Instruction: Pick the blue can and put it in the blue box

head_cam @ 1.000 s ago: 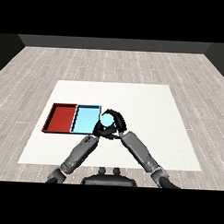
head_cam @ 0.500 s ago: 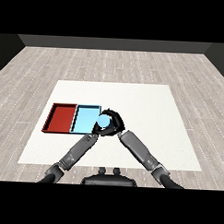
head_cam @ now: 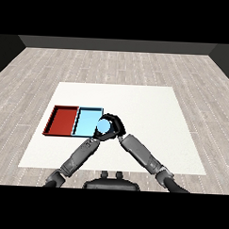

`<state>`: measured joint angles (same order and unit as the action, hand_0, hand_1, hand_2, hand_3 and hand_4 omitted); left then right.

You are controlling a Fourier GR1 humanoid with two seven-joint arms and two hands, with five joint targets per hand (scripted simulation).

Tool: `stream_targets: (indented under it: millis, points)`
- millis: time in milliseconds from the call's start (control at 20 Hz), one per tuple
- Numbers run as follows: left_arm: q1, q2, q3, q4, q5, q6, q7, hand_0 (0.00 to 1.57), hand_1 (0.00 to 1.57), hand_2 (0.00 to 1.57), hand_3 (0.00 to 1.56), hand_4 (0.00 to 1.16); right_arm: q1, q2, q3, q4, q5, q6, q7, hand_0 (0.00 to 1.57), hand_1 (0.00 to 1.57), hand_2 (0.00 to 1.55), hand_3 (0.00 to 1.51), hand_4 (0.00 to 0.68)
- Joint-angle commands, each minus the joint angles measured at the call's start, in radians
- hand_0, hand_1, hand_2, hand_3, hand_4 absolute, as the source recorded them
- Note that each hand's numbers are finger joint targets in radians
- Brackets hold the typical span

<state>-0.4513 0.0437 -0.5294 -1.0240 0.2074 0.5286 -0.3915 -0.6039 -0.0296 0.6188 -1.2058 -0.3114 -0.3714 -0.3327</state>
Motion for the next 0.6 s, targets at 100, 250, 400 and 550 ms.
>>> stream_targets:
  millis: [100, 250, 400, 550]
  points:
    - [-0.068, -0.041, -0.039, 0.049, 0.051, 0.03, -0.019, 0.63, 0.63, 0.73, 0.51, 0.66, 0.006, 0.028, 0.004, 0.022, -0.052, 0.016, -0.034, 1.43, 1.43, 1.45, 1.39, 0.593]
    - [0.014, -0.042, -0.017, -0.039, 0.114, -0.041, 0.0, 1.18, 1.18, 1.19, 1.03, 0.63, 0.033, 0.028, 0.055, -0.007, -0.05, -0.042, -0.012, 1.44, 1.44, 1.45, 1.39, 0.58]
    - [-0.001, -0.042, 0.044, 0.053, 0.104, -0.058, 0.002, 1.43, 1.43, 1.35, 1.05, 0.66, 0.009, 0.022, -0.094, -0.015, -0.082, 0.091, 0.037, 1.32, 1.32, 1.42, 1.38, 0.515]
    - [0.013, -0.043, 0.026, -0.008, 0.078, -0.056, 0.053, 1.57, 1.57, 1.54, 1.47, 0.76, 0.071, 0.029, -0.053, -0.075, -0.067, 0.072, 0.046, 1.09, 1.09, 1.12, 0.8, 0.0]
